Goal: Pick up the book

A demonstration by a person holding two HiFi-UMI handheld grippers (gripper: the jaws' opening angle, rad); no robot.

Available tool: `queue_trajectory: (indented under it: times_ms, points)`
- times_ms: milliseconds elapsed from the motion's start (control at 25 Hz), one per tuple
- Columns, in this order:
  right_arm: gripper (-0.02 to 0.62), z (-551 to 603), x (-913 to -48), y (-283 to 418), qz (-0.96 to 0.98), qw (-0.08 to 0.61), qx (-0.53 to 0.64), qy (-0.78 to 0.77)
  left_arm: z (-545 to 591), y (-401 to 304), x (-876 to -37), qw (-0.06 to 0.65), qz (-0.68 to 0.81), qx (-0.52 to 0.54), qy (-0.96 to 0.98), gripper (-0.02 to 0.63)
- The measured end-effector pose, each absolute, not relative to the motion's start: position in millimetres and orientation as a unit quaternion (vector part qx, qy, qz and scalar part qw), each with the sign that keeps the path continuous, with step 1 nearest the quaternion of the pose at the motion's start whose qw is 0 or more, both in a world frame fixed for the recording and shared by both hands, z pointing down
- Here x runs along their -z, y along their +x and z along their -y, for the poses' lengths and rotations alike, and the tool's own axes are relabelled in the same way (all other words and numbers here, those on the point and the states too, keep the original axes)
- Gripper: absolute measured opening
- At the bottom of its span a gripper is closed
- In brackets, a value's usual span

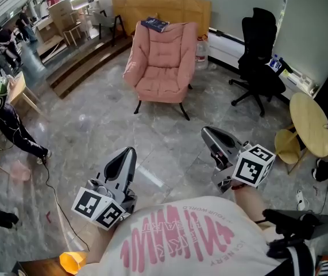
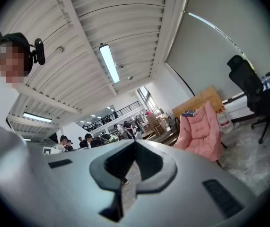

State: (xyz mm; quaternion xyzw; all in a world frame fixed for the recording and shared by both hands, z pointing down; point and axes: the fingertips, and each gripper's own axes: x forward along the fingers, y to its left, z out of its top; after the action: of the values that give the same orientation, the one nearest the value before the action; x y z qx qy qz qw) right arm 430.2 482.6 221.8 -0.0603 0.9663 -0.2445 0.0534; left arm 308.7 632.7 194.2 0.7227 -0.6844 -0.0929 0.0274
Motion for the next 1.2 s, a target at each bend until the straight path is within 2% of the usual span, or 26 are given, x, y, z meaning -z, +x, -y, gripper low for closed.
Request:
queue_trajectory:
  times_ms: [280, 560, 1200]
  points:
    - [0.011, -492, -224, 417, -0.945, 0.087, 0.310, -0.049, -658, 284, -205, 0.047, 0.691, 0.108, 0.713, 0.008]
    - [0.011, -499, -238, 408, -0.961, 0.038, 0.263, -0.075, -666, 268, -218, 0.054, 0.700, 0.088, 0.706, 0.008]
    - [0.010, -425, -246, 330, -0.963, 0.024, 0.268, -0.028, -598, 208, -236, 0.086, 0.724, 0.114, 0.674, 0.008]
